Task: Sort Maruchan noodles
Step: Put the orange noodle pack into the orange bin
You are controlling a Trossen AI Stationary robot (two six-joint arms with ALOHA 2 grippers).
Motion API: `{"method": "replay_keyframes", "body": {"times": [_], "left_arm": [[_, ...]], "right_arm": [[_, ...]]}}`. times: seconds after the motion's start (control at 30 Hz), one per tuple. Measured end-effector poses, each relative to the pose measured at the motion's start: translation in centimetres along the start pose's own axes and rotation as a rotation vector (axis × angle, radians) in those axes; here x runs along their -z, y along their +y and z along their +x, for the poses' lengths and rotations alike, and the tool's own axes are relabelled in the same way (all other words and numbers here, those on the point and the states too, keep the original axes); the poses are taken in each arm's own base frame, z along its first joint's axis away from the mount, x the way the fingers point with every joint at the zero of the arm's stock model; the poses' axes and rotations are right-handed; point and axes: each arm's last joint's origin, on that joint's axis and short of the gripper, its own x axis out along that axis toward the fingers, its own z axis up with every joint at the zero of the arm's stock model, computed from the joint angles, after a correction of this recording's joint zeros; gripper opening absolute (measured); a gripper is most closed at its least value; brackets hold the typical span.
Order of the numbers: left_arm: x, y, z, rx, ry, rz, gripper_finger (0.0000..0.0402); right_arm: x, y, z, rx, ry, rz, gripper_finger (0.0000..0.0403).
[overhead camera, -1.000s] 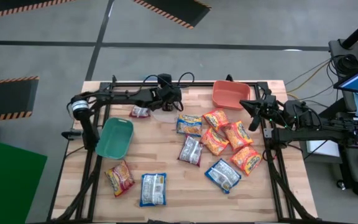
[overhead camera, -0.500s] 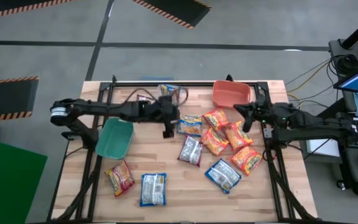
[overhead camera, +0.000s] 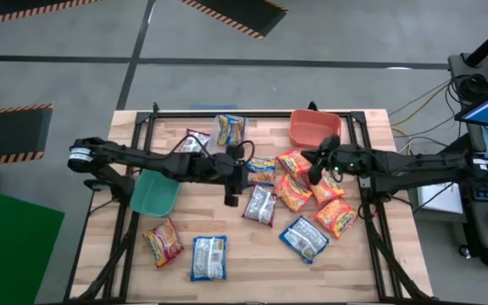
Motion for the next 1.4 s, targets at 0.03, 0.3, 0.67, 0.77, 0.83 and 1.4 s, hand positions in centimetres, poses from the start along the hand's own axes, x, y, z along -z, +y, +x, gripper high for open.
{"method": "replay_keyframes", "body": {"times": [0.03, 0.3, 0.67, 0.77, 0.83, 1.4], "left_arm": [[-0.1, 0.0, 0.0, -0.003, -0.008, 0.004, 0.0164], [0.2, 0.2, 0.1, -0.006, -0.001, 0.017, 0.0164], [0.2, 0.4, -0.5, -0.014, 0.007, 0.108, 0.0164], [-0.2, 0.9, -1.2, -0.033, -0.02, 0.12, 0.0164], [-0.4, 1.2, -1.7, -0.046, -0.041, 0.113, 0.0164], [3.9, 0.7, -6.9, -0.236, -0.354, -0.016, 0.0164]], "right_arm": [[0.0, 0.1, 0.1, -0.011, 0.006, 0.028, 0.0009], [-1.0, 1.3, 0.8, -0.147, 0.111, 0.033, 0.0012], [-2.0, 2.3, 1.3, -0.164, 0.494, -0.245, 0.0142], [-1.6, 2.3, 1.8, -0.146, 0.615, -0.386, 0.0184], [-1.2, 2.3, 2.3, -0.14, 0.685, -0.463, 0.0205], [2.1, 2.3, 7.1, -0.029, 0.809, -0.816, 0.0214]]}}
